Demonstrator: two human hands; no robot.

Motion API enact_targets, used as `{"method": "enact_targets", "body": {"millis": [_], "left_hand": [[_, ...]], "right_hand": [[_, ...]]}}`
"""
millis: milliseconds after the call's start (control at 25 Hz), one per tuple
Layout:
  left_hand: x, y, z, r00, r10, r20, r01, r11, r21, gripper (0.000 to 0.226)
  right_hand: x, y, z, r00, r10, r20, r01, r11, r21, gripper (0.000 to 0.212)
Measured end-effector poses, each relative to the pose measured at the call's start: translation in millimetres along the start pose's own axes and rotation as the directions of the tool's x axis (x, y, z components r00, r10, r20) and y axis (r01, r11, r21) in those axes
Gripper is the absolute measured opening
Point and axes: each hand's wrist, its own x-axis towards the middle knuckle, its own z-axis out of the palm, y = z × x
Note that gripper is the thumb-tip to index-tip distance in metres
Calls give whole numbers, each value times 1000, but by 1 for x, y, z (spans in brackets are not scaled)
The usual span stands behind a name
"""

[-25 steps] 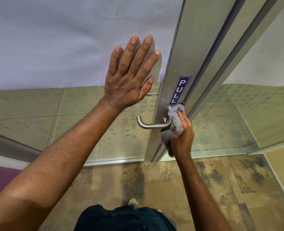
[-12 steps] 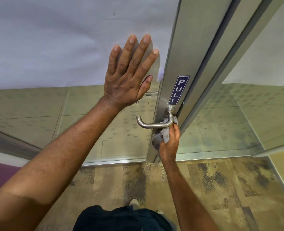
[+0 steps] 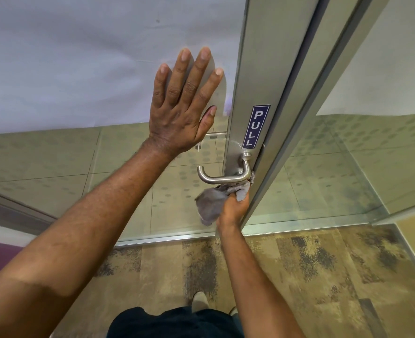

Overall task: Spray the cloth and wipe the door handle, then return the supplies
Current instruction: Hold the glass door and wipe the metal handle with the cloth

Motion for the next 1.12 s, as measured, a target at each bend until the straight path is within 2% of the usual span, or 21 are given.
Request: {"method": "enact_targets", "body": {"millis": [160, 280, 360, 440, 520, 600, 680, 720, 760, 800, 840, 880, 920, 960, 1000, 1040, 1080, 1120], "left_hand": [[1, -1, -2, 1000, -1, 16, 2, 1000, -1, 58], [1, -1, -3, 1000, -2, 18, 2, 1000, -16, 58], [1, -1, -4, 1000, 1, 17, 0, 1000, -25, 58], [1, -2, -4, 1000, 10, 14, -9, 1000, -17, 58], [1, -2, -4, 1000, 15, 15, -14, 1000, -24, 58], [1, -3, -5, 1000, 24, 12, -24, 999, -26, 58], [1, -3, -6, 1000, 19, 8, -19, 1000, -23, 57], [1, -3, -5, 1000, 19, 5, -19, 1000, -20, 57], [1, -3, -4, 1000, 19, 2, -19, 1000, -19, 57], [1, -3, -4, 1000, 14, 1, -14, 1000, -5, 57], [0, -2, -3, 1000, 11, -6, -11, 1000, -9, 58], [0, -2, -3, 1000, 11, -13, -11, 1000, -7, 58], [0, -3, -1, 1000, 15, -21, -15, 1000, 8, 58], [0, -3, 0, 1000, 15, -19, -14, 1000, 14, 59], [1, -3, 0, 1000, 17, -17, -17, 1000, 7, 59], [0, -2, 1, 1000, 24, -11, -24, 1000, 1, 59], [-1, -1, 3, 999, 27, -23, -28, 1000, -12, 59], [-1, -2, 4, 998, 49, -49, -49, 999, -12, 58]], "right_hand": [[-11, -10, 5, 974, 216, 61, -224, 955, 193, 42], [-19, -17, 9, 935, 334, 119, -351, 920, 177, 30], [-28, -22, 15, 933, 318, 168, -347, 918, 190, 34], [-35, -21, 21, 964, 198, 178, -219, 970, 108, 40], [-42, -17, 27, 989, 41, 140, -27, 995, -100, 42], [-42, -10, 27, 975, -133, 179, 174, 956, -234, 59], [-38, 0, 25, 928, -267, 259, 324, 921, -214, 75], [-32, 10, 23, 900, -315, 300, 395, 881, -260, 79], [-27, 22, 18, 869, -362, 338, 478, 794, -377, 81], [-19, 39, 11, 840, -396, 370, 541, 657, -525, 83], [-12, 54, 5, 832, -403, 382, 554, 560, -616, 85], [-7, 65, -1, 840, -386, 380, 540, 531, -654, 85], [2, 78, -7, 857, -355, 372, 513, 537, -670, 83], [5, 80, -10, 884, -300, 359, 467, 612, -638, 73], [15, 83, -10, 920, -270, 285, 387, 746, -542, 51], [29, 85, -9, 940, -287, 186, 341, 811, -476, 25], [42, 84, -6, 976, -214, 41, 213, 897, -387, 18], [50, 81, -5, 979, -205, -8, 187, 911, -368, 21]]}}
